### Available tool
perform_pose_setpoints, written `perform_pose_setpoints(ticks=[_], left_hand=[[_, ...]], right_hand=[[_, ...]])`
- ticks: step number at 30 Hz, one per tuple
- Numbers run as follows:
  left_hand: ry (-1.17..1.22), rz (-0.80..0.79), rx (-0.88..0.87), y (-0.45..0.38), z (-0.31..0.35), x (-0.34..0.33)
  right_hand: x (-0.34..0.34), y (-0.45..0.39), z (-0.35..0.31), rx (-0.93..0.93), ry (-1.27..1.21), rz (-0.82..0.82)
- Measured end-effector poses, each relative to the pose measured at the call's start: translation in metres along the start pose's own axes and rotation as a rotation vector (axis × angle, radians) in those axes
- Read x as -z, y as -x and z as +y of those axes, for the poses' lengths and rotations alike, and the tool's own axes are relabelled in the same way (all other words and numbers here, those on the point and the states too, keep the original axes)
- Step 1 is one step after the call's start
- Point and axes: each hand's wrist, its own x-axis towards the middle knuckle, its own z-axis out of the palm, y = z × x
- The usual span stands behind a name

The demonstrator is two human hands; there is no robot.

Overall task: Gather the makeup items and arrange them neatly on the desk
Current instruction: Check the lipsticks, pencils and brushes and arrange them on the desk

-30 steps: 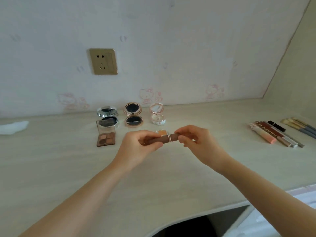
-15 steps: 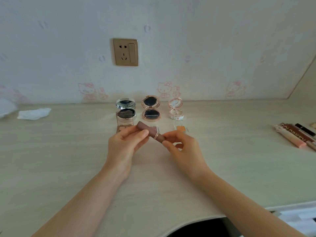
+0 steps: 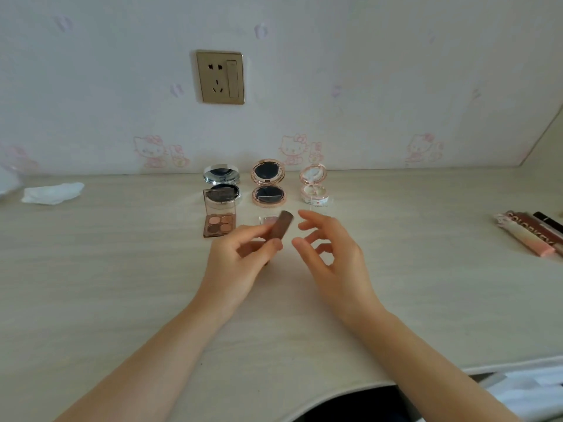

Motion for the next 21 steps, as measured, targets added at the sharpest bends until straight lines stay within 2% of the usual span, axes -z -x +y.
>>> perform_pose_setpoints(ticks=[2, 6, 10, 15, 19, 21], left_hand=[[-0.14, -0.04, -0.075, 0.003, 0.0, -0.003], [-0.274, -0.048, -0.175, 0.006, 0.001, -0.005], [-0.339, 0.007, -0.173, 0.005, 0.002, -0.004], [-0.401, -0.03, -0.172, 0.004, 0.006, -0.001], [-0.608, -0.063, -0.324, 0.005, 0.013, 0.0], [-0.693, -0.114, -0.338, 0.005, 0.016, 0.0]], right_hand=[[0.001, 0.002, -0.001, 0.007, -0.028, -0.02], [0.002, 0.002, -0.001, -0.002, 0.028, -0.044], [0.005, 0.0, -0.001, -0.023, 0.027, -0.002], [0.007, 0.002, -0.001, -0.008, 0.038, 0.027], [0.007, 0.004, 0.0, 0.099, 0.173, -0.057], [0.007, 0.005, 0.001, 0.14, 0.297, -0.101]])
